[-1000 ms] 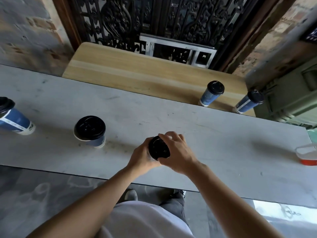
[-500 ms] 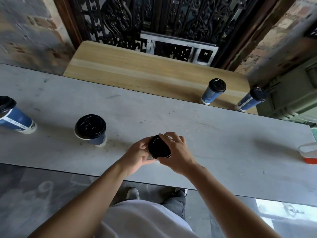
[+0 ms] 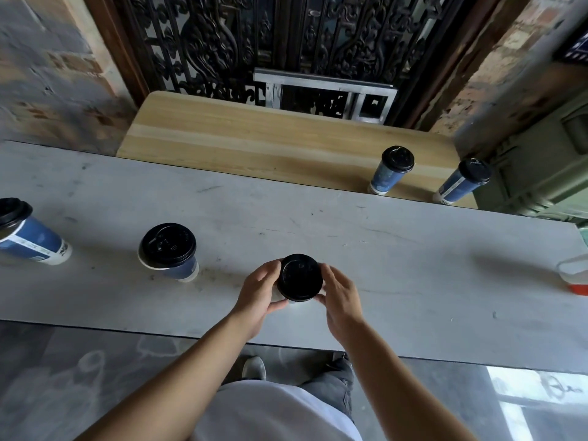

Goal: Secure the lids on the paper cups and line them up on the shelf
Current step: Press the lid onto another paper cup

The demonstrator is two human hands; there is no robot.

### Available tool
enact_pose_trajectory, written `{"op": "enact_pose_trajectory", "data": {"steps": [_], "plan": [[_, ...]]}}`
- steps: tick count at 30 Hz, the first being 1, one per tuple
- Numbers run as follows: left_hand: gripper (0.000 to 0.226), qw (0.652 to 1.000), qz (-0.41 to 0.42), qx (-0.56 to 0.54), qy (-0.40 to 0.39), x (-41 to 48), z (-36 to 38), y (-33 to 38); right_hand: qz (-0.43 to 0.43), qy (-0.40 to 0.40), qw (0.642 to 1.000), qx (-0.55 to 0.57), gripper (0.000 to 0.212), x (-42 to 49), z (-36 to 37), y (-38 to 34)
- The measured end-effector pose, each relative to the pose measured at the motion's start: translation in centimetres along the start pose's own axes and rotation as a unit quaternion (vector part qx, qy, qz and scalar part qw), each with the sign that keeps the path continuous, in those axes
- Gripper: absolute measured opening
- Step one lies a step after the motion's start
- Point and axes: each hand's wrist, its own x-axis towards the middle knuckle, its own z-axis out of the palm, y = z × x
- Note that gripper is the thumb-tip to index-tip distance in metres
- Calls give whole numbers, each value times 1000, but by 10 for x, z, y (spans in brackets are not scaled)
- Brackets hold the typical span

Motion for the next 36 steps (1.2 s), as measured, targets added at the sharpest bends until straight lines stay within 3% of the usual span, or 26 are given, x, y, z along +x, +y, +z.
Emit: {"op": "enact_pose_trajectory", "data": {"steps": [5, 12, 19, 28, 36], "plan": [[31, 998, 44, 34, 33, -5, 11, 1, 24, -5, 999, 21, 30, -3, 4, 10], [25, 992, 92, 67, 49, -4, 13, -2, -6, -17, 1000, -22, 27, -3, 2, 6], [28, 996, 37, 47, 63, -2, 15, 5, 36, -13, 999, 20, 24, -2, 9, -3], [30, 993, 56, 85, 62, -11, 17, 9, 90, -54, 988, 117, 23, -9, -1, -1], [29, 993, 80, 80, 37, -10, 16, 4, 7, -15, 999, 30, 28, -8, 4, 7]]}}
